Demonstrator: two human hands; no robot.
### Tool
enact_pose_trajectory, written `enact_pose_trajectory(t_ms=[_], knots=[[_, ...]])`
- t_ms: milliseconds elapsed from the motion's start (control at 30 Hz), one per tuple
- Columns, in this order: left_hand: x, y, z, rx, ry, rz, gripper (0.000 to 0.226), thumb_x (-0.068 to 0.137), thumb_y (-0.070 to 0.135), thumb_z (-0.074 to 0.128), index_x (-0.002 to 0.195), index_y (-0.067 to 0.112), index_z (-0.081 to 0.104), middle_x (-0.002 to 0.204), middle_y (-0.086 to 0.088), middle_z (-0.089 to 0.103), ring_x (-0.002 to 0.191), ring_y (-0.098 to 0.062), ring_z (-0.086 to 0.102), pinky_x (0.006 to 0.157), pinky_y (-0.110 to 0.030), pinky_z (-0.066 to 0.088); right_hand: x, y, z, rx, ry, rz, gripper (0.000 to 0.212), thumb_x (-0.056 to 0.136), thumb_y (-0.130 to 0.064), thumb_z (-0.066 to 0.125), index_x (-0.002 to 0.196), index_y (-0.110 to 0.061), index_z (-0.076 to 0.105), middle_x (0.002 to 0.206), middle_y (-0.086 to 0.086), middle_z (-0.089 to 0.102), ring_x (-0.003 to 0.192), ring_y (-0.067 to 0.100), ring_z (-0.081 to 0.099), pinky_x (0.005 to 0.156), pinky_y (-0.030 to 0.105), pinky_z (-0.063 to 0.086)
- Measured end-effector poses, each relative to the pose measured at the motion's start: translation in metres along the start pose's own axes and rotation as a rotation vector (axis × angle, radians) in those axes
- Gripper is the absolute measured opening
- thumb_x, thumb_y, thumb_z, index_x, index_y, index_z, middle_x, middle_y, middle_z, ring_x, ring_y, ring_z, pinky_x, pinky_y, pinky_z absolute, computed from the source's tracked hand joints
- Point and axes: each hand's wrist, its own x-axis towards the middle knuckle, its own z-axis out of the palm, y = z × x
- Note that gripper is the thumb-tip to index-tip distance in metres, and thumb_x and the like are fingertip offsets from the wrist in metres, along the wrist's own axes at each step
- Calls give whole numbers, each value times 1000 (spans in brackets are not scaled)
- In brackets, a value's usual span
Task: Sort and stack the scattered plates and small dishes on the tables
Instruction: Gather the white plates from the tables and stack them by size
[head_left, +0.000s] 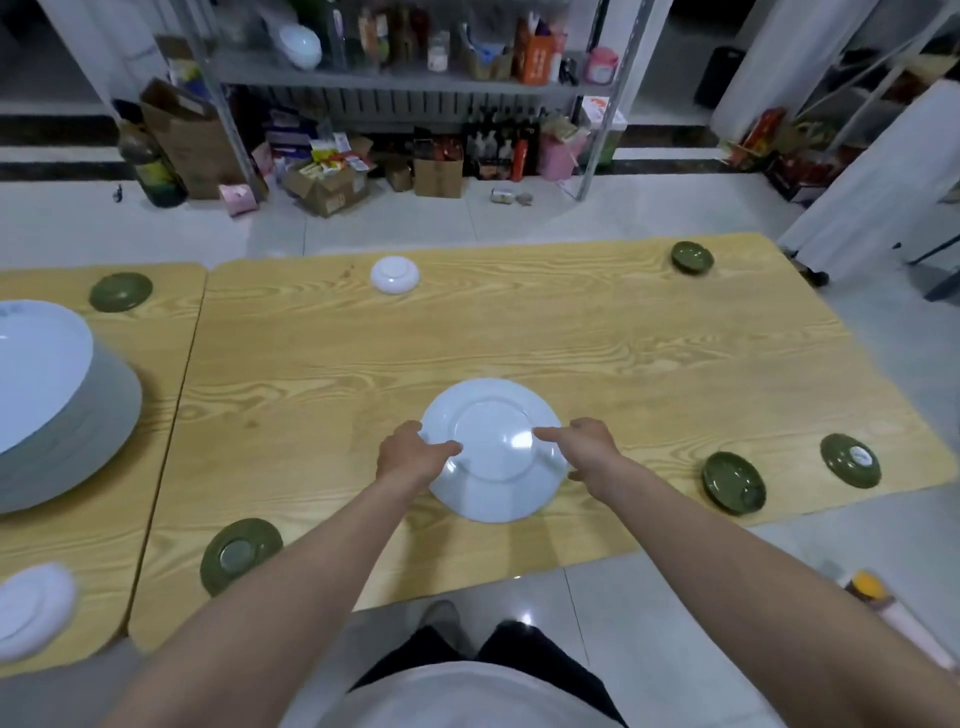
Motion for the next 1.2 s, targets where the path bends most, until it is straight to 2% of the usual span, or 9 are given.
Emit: enact_pose_trajectory(t_ms=[133,167,233,333,533,667,800,967,1200], knots=[[17,3,15,-133,7,-160,72,70,41,84,127,6,55,129,-11,57,107,-27,60,90,-39,54,33,0,-8,64,4,115,50,72,-19,86,109,3,62,88,9,65,65,20,60,44,25,42],[20,4,18,-138,13,-196,72,69,42,84,125,5,56,129,-11,55,109,-30,59,91,-43,54,40,2,-8,60,1,131,49,69,-18,88,104,3,62,90,11,67,66,21,62,46,26,45],[26,6,22,-148,50,-263,75,68,41,86,124,4,54,132,-13,51,115,-33,56,93,-47,53,52,8,-7,50,-5,155,52,63,-18,92,99,4,61,99,16,70,80,28,67,65,36,57],[33,8,28,-174,98,-326,77,63,37,90,121,2,54,132,-15,48,120,-35,52,94,-50,52,63,12,-4,52,-15,166,69,52,-18,97,105,4,59,104,18,69,92,35,68,84,49,58],[42,11,32,-235,132,-447,76,57,25,94,118,-2,56,131,-14,47,115,-37,54,91,-51,54,73,11,0,11,-2,178,75,44,-30,98,103,0,64,100,12,69,86,30,68,80,44,60],[41,23,31,-146,141,-433,61,61,26,93,102,4,52,131,-8,42,119,-36,48,90,-50,52,75,6,0,22,-26,171,81,41,-33,98,106,-1,62,101,12,69,85,29,68,79,41,59],[44,17,25,-245,124,-450,72,56,17,96,113,-3,56,125,-17,57,105,-39,61,86,-51,56,75,0,-1,1,-32,165,78,41,-33,97,103,-1,64,98,11,70,81,27,69,73,38,60],[42,9,25,-279,143,-420,61,54,17,97,97,-1,58,108,-16,65,95,-36,64,82,-49,58,73,-2,-1,-70,-1,114,68,40,-30,98,92,-2,64,90,9,67,76,27,69,67,45,62],[39,6,17,-346,47,-403,69,52,16,98,108,-3,62,111,-14,66,99,-33,65,87,-45,57,67,-4,-1,-79,42,78,53,42,-23,97,82,-2,69,84,8,67,72,25,70,64,44,62]])
